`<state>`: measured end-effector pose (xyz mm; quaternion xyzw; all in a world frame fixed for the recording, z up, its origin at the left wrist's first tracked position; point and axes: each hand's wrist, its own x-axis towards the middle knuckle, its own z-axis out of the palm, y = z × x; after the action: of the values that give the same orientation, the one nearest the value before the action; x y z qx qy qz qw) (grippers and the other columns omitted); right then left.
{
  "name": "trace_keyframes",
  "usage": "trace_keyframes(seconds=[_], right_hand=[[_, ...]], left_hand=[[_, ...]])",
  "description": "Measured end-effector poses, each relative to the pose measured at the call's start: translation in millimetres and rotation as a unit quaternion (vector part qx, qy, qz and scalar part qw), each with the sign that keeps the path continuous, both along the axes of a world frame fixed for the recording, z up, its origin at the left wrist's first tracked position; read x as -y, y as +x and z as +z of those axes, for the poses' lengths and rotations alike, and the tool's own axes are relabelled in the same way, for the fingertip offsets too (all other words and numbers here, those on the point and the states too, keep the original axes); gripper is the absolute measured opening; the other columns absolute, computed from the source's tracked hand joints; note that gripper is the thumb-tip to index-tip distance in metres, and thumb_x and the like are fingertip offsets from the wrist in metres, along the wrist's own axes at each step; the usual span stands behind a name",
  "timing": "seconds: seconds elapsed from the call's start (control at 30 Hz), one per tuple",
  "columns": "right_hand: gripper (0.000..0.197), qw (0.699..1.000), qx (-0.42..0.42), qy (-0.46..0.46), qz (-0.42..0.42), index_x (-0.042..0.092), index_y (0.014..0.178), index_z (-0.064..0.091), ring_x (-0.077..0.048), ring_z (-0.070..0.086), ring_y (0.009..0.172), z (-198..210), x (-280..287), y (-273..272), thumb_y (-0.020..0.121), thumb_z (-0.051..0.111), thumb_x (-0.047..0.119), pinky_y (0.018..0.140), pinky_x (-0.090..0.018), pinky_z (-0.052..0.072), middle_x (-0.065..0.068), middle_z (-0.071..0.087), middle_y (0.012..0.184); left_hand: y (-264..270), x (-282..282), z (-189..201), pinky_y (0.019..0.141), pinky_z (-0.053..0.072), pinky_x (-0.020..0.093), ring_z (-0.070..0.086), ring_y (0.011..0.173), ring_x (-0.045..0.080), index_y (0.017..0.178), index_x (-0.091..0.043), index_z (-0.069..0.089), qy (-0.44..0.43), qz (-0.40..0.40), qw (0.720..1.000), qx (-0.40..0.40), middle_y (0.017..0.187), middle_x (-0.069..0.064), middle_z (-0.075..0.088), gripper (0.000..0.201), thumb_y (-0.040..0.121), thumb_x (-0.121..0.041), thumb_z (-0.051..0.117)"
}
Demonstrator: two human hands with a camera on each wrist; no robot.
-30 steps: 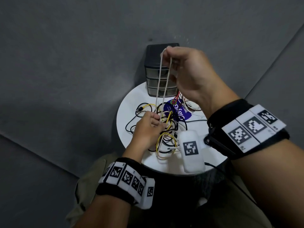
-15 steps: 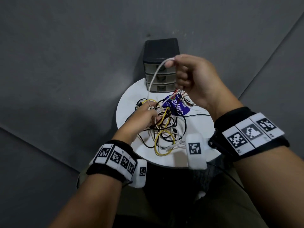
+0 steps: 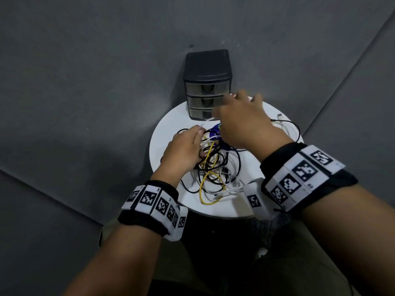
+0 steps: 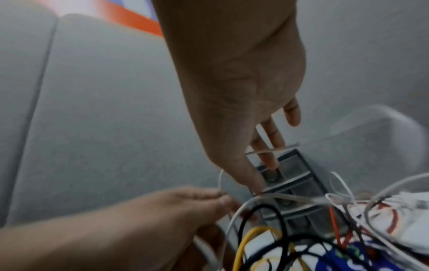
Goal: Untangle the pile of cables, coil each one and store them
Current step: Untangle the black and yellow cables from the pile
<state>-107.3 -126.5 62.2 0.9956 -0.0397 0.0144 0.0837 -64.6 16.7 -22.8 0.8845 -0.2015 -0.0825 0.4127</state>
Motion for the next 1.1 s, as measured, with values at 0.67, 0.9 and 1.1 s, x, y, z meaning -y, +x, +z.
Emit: trace_keyframes(seconds=[0.67, 0.9, 1.1], right_hand=[[0.035, 0.609, 0.523, 0.589, 0.095, 0.026, 0.063, 0.063, -0.004, 0.043, 0.052, 77, 29, 9, 0.094, 0.056, 0.013, 0.058, -0.022, 0.03, 0.017, 0.051, 0.051], [0.04, 0.553, 0.604, 0.573, -0.035, 0.028, 0.061, 0.065, -0.021, 0.045, 0.06, 50, 72, 2, 0.096, 0.05, 0.04, 0.061, -0.035, 0.033, 0.003, 0.054, 0.061], [0.058, 0.617, 0.306, 0.712, -0.136, 0.011, 0.068, 0.066, -0.011, 0.026, 0.044, -4, 52, -10, 0.107, 0.038, 0.044, 0.044, -0.024, 0.022, 0.004, 0.034, 0.049]], left_hand=[[12, -4, -25, 0.078, 0.054, 0.042, 0.063, 0.085, 0.031, 0.074, -0.028, 0.051, 0.101, -0.006, 0.995, 0.027, 0.078, 0.003, 0.068, 0.031, 0.101, -0.043, 0.046], [6, -3, -15, 0.066, 0.038, 0.035, 0.051, 0.07, 0.017, 0.066, -0.021, 0.046, 0.087, -0.001, 0.996, 0.026, 0.061, -0.004, 0.057, 0.045, 0.107, -0.037, 0.04], [7, -1, -12, 0.08, 0.05, 0.042, 0.062, 0.086, 0.025, 0.086, -0.019, 0.058, 0.089, -0.019, 0.996, 0.013, 0.076, 0.001, 0.071, 0.033, 0.107, -0.031, 0.035]])
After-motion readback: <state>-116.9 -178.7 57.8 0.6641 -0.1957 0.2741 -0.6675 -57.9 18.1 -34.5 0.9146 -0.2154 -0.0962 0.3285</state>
